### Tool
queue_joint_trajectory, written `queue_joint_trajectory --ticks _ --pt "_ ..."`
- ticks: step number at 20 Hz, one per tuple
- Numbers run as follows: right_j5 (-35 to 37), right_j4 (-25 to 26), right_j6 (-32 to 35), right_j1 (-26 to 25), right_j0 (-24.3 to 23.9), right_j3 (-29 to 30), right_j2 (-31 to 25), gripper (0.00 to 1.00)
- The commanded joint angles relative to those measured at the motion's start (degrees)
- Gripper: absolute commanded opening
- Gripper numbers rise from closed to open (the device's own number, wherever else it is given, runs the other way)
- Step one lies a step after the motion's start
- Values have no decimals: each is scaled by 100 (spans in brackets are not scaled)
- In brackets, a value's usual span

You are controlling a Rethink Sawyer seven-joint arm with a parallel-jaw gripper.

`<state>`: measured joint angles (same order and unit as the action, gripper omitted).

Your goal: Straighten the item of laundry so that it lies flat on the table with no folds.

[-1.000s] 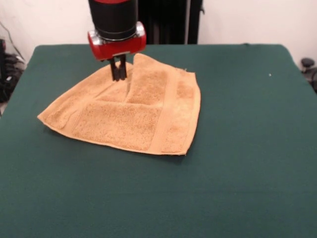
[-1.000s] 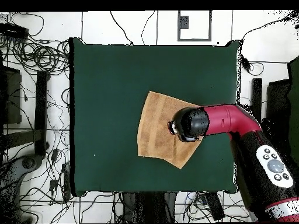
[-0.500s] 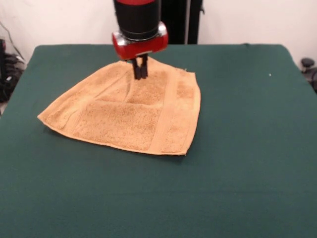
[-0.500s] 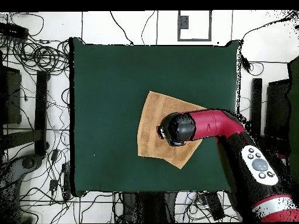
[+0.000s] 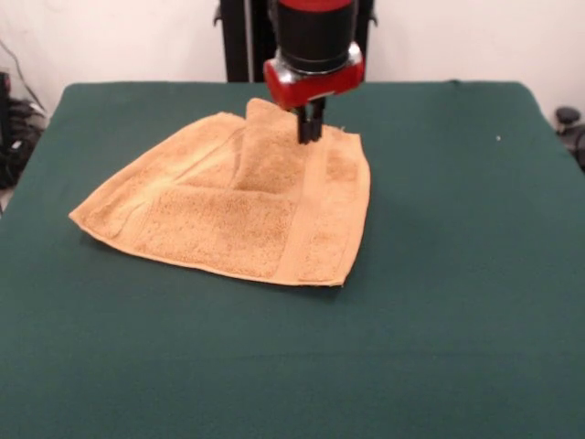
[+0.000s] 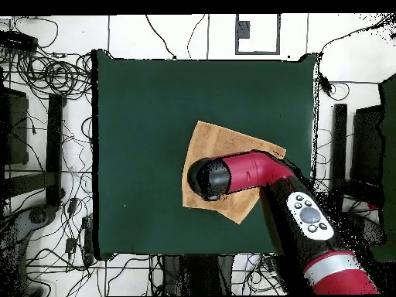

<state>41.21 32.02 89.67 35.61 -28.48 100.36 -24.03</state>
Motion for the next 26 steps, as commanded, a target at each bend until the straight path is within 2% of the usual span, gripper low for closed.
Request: queue_joint_trajectory --ticks 1,13,20,26 --pt "-546 -406 1809 -29 562 573 437 0" --pt "-1176 -593 1710 -655 1075 333 1146 0" --pt "-1153 -718 1571 -1095 1295 56 1488 0" --pt "-1562 -915 1473 -1374 1186 84 1421 0"
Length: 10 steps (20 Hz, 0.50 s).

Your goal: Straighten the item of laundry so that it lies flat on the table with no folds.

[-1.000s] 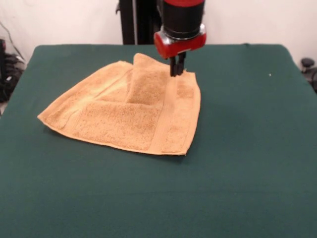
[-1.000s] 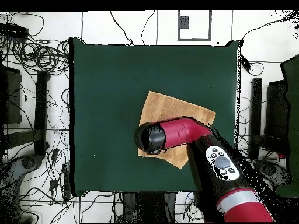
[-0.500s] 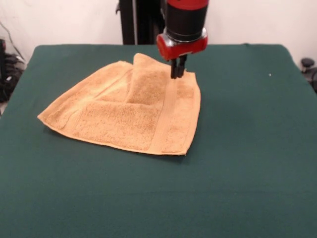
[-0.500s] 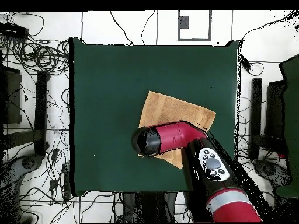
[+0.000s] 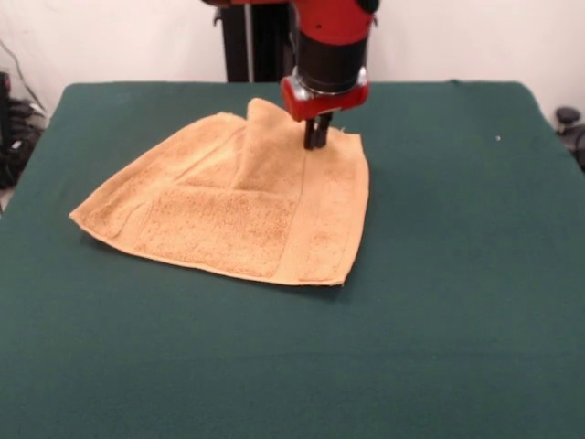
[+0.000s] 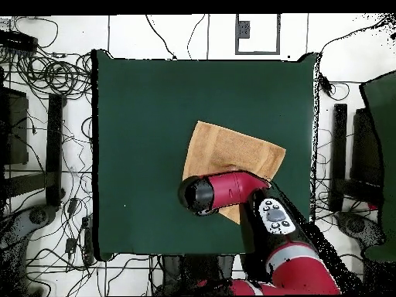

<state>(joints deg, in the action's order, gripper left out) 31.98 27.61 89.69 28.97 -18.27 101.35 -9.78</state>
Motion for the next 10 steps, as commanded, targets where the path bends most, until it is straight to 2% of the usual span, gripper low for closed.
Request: queue_joint_trajectory --ticks 1,5,10 --pt "-700 -502 1447 -756 133 -2 -36 0" --pt "-1246 -591 1396 -946 8 65 -170 0" --pt "-2551 -536 1214 -1259 -408 237 -601 0"
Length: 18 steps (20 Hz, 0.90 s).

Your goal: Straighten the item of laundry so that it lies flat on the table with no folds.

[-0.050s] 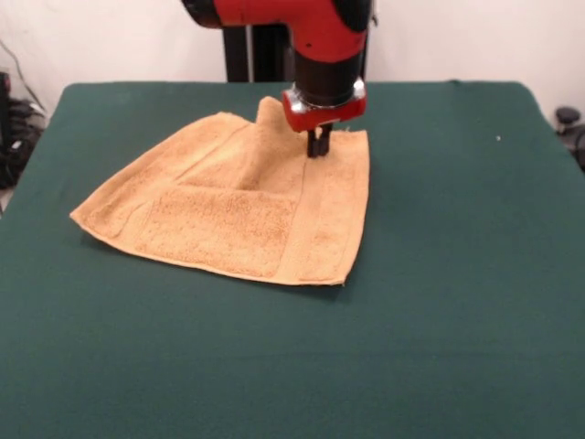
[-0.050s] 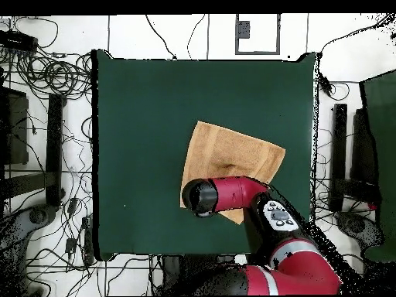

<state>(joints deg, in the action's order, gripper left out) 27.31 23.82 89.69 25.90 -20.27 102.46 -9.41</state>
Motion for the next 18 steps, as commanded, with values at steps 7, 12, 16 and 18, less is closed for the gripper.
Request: queue_joint_trajectory --ticks 7,12,16,18 --pt "-3580 146 1080 -1393 -737 222 -1123 0" --pt "-4270 326 1060 -1509 -1048 354 -1456 0" --pt "-4730 493 1128 -1688 -1217 356 -1730 0" --pt "-4974 670 1132 -1788 -1276 315 -1834 0"
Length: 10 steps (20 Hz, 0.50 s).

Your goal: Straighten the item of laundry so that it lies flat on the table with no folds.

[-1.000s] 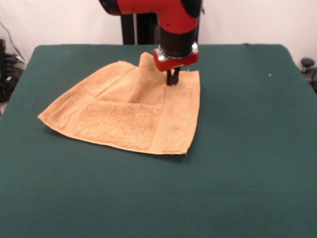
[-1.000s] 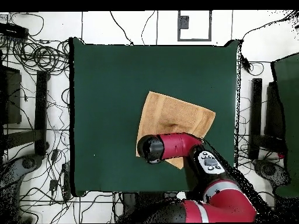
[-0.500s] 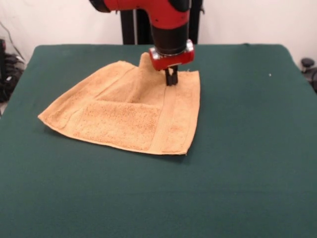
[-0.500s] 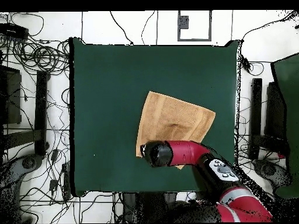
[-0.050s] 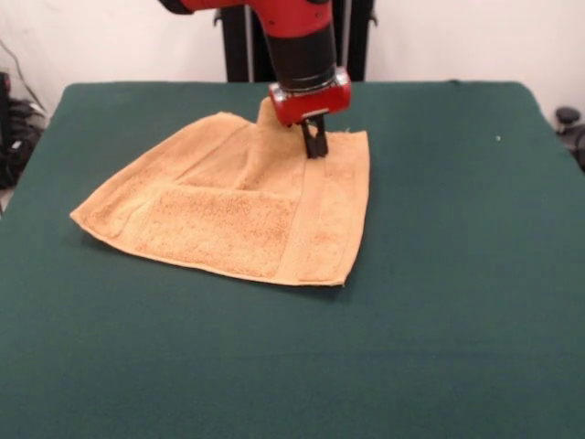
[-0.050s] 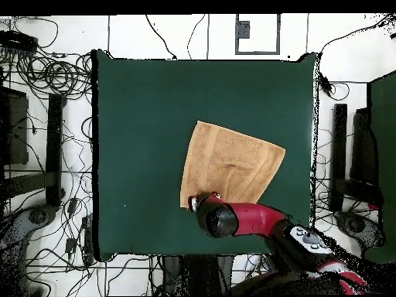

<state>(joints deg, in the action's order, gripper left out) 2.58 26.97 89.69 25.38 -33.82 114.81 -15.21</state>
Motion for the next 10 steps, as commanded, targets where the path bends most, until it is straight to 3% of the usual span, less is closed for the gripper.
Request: queue_joint_trajectory --ticks 1,10 --pt "-2601 452 1128 -1780 54 -946 -1301 0" --pt "-2768 370 1381 -1788 342 -1152 -1185 0"
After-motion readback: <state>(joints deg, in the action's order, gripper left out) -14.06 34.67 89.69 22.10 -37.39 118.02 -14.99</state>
